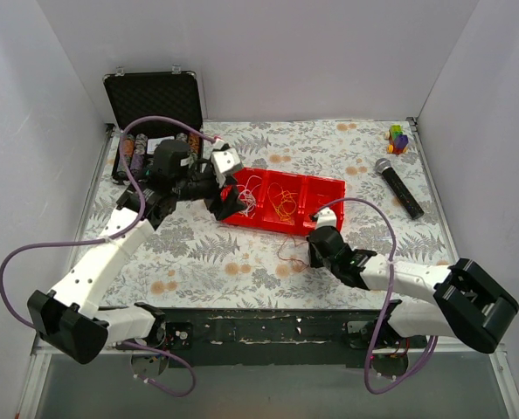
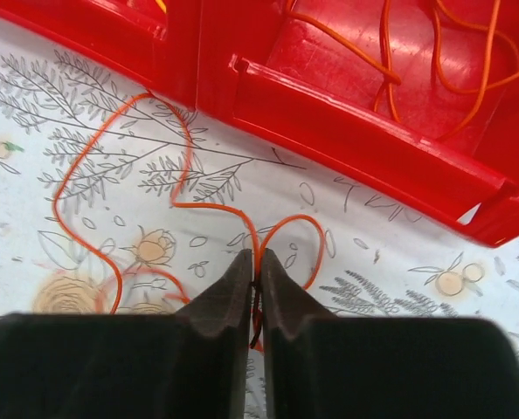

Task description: Untangle the cables

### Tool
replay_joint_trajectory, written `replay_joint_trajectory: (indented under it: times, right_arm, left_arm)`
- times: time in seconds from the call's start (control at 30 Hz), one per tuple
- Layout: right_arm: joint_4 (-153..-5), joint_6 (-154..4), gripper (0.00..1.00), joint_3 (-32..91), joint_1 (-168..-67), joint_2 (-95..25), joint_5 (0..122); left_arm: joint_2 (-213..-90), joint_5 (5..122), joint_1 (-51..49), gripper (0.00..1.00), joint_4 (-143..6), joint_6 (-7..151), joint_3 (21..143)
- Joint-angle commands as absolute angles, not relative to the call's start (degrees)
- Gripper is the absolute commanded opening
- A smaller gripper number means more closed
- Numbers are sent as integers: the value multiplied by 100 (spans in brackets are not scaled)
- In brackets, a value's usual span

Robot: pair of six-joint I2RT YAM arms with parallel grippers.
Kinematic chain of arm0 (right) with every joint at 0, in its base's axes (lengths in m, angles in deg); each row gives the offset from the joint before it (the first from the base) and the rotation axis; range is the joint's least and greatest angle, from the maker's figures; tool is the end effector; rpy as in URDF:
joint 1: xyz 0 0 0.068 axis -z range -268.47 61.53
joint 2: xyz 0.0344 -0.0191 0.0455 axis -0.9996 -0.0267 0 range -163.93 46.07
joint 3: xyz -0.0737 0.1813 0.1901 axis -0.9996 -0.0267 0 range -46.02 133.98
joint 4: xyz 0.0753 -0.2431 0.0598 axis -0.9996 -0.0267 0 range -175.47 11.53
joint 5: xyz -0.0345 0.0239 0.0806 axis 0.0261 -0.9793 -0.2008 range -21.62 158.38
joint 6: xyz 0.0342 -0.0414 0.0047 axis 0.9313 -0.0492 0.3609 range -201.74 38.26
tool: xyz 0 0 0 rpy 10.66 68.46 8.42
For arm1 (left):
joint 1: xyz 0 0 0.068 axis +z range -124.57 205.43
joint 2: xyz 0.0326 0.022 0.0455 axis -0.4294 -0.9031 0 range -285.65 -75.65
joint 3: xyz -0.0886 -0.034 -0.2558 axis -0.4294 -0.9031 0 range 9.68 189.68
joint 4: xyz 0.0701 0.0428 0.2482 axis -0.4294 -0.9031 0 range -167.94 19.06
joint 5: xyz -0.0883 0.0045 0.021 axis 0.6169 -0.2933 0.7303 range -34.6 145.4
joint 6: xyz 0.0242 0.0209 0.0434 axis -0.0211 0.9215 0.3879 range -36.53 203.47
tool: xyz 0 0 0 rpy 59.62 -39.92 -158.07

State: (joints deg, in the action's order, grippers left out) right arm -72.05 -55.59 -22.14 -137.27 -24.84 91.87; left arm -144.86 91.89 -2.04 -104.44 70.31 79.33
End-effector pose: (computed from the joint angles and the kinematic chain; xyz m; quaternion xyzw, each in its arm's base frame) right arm 0.1592 0.1603 0.1552 -0.0913 0.8889 0.1021 0.4371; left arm 0.2180 -0.1372 0.3663 0.2521 0.8098 -0.4153 0.3290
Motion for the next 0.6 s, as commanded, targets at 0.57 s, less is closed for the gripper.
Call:
replay_joint_trajectory:
  times: [0.57]
  right_arm:
    - [-9164, -6478, 1, 55, -13708, -656, 10370]
  left_arm:
    - [-15185, 8889, 1549, 79, -10460, 5684, 9713]
